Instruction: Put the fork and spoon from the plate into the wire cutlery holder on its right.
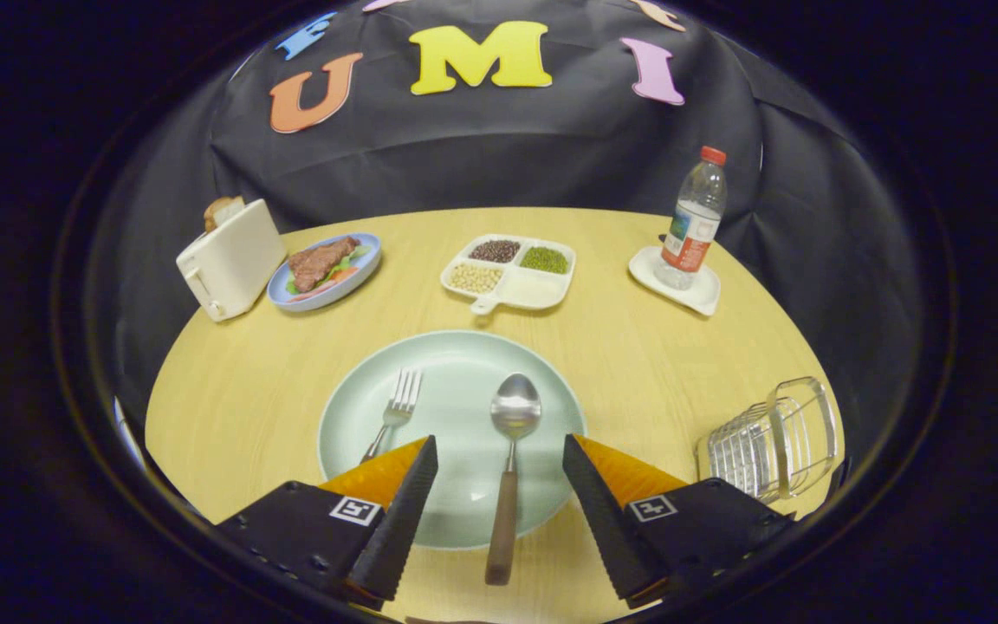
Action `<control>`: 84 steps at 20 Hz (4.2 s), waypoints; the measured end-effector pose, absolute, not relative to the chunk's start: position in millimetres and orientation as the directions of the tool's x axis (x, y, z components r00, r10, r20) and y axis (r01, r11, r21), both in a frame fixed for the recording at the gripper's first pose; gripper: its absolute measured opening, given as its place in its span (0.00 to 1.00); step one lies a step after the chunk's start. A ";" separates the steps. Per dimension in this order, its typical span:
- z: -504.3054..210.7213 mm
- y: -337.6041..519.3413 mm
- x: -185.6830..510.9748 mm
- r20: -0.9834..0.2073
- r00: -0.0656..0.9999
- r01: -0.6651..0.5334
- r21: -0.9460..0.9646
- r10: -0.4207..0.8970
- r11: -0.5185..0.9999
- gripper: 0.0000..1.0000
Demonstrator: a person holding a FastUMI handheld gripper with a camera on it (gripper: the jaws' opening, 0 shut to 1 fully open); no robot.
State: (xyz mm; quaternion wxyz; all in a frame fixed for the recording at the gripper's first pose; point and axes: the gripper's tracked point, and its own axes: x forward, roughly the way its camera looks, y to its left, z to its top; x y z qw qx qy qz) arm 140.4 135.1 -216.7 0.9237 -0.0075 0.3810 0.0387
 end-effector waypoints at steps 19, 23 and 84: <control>-258.5 134.0 139.1 -0.871 0.491 0.036 0.000 -0.018 0.999 0.13; -256.6 125.8 134.7 -0.878 0.475 0.050 -0.032 -0.052 0.998 0.04; -122.3 -23.7 91.3 -0.713 0.701 -0.002 0.007 0.007 1.000 0.81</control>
